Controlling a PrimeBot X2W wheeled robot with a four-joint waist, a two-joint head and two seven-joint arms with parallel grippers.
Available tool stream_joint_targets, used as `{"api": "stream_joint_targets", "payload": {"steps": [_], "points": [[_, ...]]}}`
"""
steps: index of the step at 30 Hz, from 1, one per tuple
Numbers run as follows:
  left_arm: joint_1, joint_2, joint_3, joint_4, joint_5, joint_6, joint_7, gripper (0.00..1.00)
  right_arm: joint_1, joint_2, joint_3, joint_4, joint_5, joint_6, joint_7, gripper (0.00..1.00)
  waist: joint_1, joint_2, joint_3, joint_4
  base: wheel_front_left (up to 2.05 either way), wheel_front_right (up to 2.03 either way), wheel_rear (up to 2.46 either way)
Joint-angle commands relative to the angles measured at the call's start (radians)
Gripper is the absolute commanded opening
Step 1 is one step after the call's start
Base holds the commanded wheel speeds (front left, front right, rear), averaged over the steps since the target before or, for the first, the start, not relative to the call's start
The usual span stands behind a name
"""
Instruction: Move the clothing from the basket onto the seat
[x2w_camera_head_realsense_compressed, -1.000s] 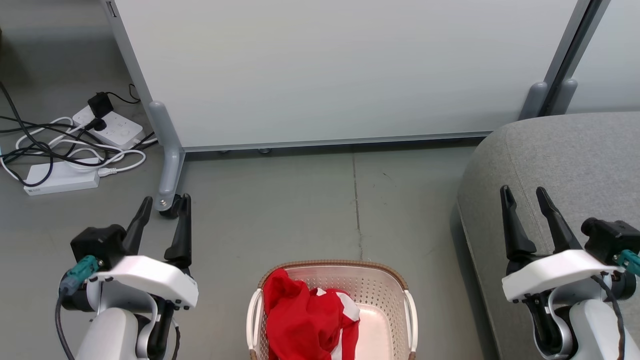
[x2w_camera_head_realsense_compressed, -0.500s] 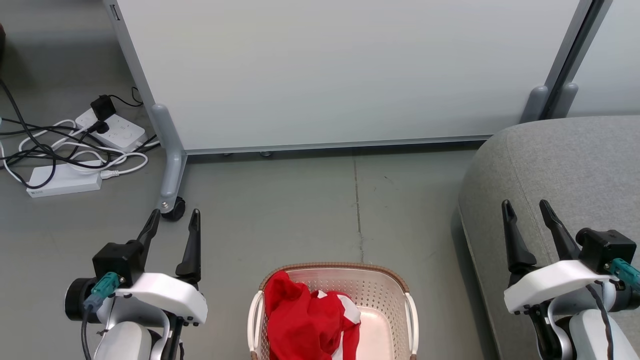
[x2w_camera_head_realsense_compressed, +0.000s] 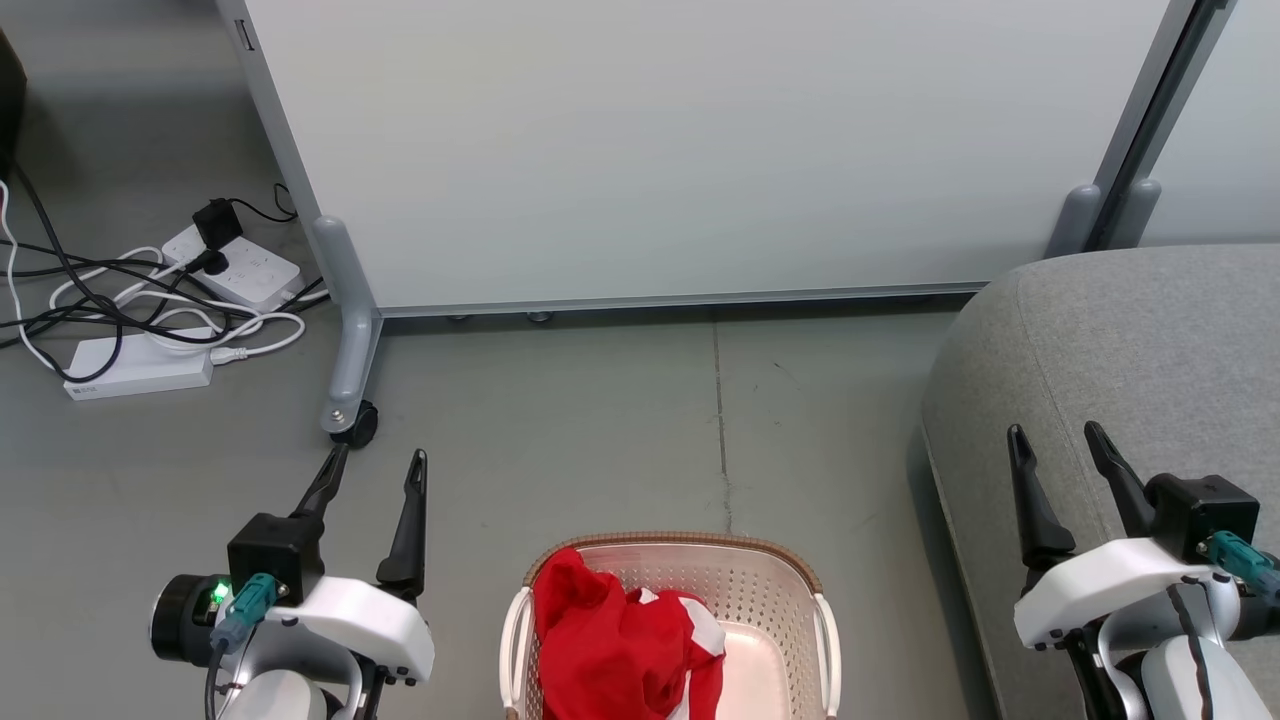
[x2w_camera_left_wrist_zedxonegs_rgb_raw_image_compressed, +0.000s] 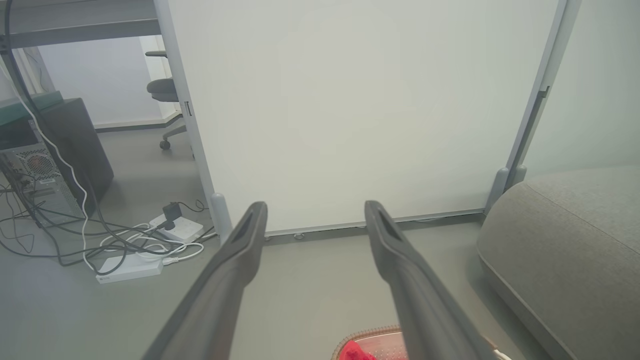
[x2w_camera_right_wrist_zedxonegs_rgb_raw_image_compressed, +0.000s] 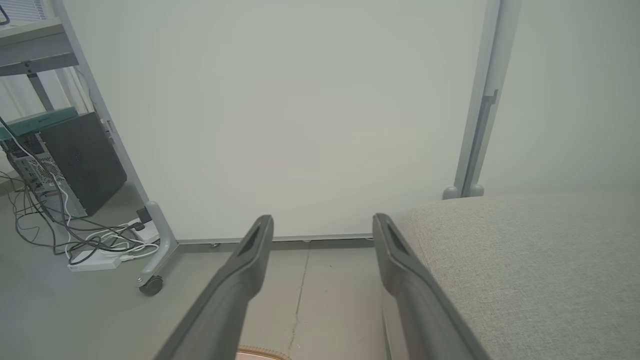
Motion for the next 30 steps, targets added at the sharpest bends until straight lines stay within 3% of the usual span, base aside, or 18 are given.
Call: {"api": "stream_joint_targets", "payload": {"steps": [1,12,30], "points": [[0.012,-0.001,-0.003,-0.008,0.018,0.006,-0.009,1.00,0.015,-0.008,-0.010,0.001,-0.022,0.004,0.004,1.00,0.0000,0.0000,-0.001,0.001,0.00,0.00,0.00],[0.034,-0.005,-0.022,-0.018,0.060,0.018,-0.019,1.00,0.029,-0.010,-0.022,-0.003,-0.086,0.004,0.007,1.00,0.0000,0.0000,-0.001,-0.001,0.00,0.00,0.00],[0.022,-0.005,-0.030,-0.007,0.022,0.029,-0.008,1.00,0.027,0.001,-0.032,0.001,-0.032,0.004,-0.001,1.00,0.0000,0.0000,0.003,0.000,0.00,0.00,0.00]]}}
